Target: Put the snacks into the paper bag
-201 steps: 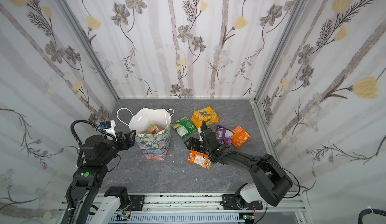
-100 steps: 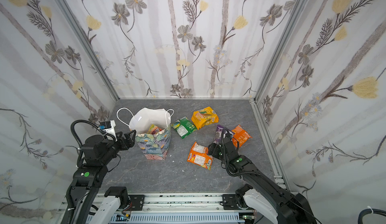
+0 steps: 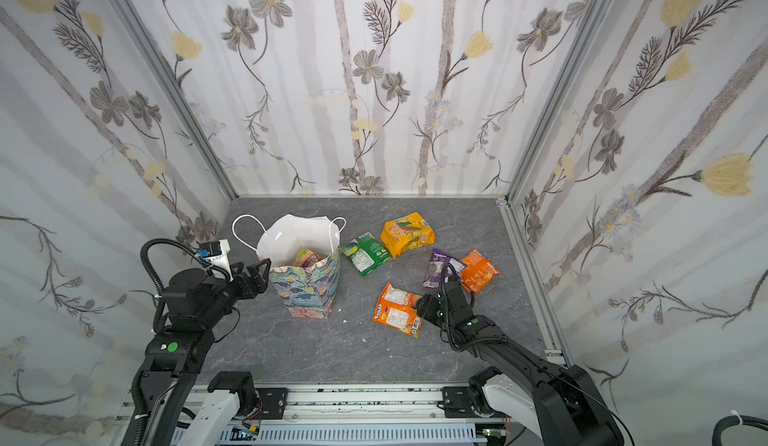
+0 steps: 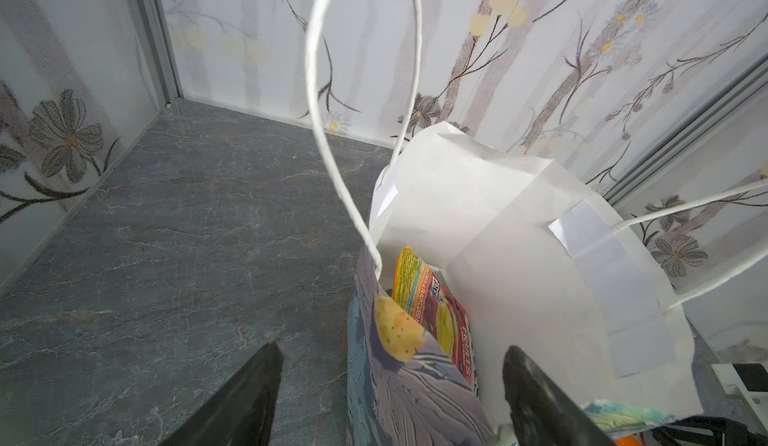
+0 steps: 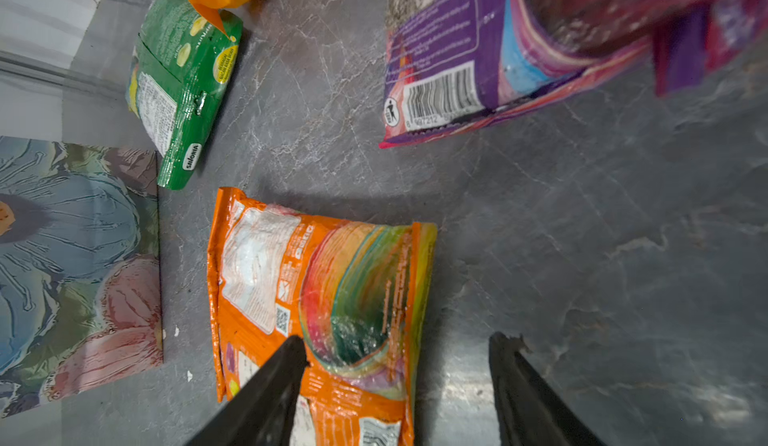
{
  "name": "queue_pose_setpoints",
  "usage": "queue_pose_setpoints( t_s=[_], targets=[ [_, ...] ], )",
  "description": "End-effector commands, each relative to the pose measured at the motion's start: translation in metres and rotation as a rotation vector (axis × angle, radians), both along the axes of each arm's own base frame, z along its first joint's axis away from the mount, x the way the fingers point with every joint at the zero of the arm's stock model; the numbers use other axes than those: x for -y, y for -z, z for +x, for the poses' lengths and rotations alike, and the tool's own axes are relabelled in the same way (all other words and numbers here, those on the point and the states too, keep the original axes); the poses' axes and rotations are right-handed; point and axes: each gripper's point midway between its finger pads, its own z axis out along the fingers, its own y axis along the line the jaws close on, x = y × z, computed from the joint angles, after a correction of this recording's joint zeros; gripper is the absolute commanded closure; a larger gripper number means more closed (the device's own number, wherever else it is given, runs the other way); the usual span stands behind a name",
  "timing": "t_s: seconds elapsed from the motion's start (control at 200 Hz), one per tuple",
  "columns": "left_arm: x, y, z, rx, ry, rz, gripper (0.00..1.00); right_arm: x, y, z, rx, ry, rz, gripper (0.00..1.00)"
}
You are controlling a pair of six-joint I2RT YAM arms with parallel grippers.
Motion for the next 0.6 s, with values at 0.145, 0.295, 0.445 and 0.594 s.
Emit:
queue_pose_setpoints(
  t_s=[0.145, 0.295, 0.445, 0.594],
  targets=[
    [0.001, -0.006, 0.002, 0.026, 0.006, -0.002, 0.17, -0.004, -0.008, 0.015, 0.043, 0.024, 0.058, 0.34],
    [0.001, -0.006, 0.002, 0.025, 0.005, 0.0, 0.17, -0.004, 0.002, 0.018, 0.02, 0.022, 0.039, 0.36],
    [0.001, -0.005, 0.002, 0.022, 0.003, 0.0, 0.17, -0.005, 0.01, 0.023, 0.005, 0.019, 0.027, 0.39],
    [0.0, -0.005, 0.002, 0.02, 0.001, 0.001, 0.17, -0.007, 0.008, 0.029, 0.019, 0.017, 0.038, 0.42]
  ],
)
